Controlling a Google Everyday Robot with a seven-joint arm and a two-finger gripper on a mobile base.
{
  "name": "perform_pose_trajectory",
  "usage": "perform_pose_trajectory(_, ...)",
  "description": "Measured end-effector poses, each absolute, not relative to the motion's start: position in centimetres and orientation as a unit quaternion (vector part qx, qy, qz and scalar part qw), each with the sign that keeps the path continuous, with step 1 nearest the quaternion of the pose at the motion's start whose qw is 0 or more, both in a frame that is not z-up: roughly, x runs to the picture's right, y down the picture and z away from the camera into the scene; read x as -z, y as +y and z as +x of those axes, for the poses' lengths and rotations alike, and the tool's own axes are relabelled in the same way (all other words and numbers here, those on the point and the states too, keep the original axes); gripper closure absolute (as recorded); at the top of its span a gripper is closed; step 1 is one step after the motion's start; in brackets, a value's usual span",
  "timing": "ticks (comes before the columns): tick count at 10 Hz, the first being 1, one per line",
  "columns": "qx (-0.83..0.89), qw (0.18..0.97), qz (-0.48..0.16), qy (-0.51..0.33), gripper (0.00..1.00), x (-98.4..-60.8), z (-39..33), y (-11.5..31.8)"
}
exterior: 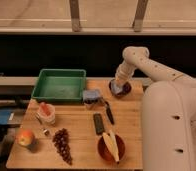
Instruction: Wipe purple bowl with towel
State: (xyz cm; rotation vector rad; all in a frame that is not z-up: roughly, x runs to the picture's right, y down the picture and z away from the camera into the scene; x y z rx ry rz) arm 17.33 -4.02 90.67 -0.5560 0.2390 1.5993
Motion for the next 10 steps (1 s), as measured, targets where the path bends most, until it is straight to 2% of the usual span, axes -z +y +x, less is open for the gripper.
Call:
perform_pose_trajectory(2, -0.727, 0.637, -0.225, 0.119, 1.00, -90.0, 21.4, -3.6)
perform_pose_trajectory(5, -0.755, 0.610, -0.204, 0.127, 1.00, -90.9, 25.0, -5.1)
perform_pose_trajectory(10, -0.748, 0.615, -0.211, 0.130, 1.00, -94.2, 22.1, -7.9)
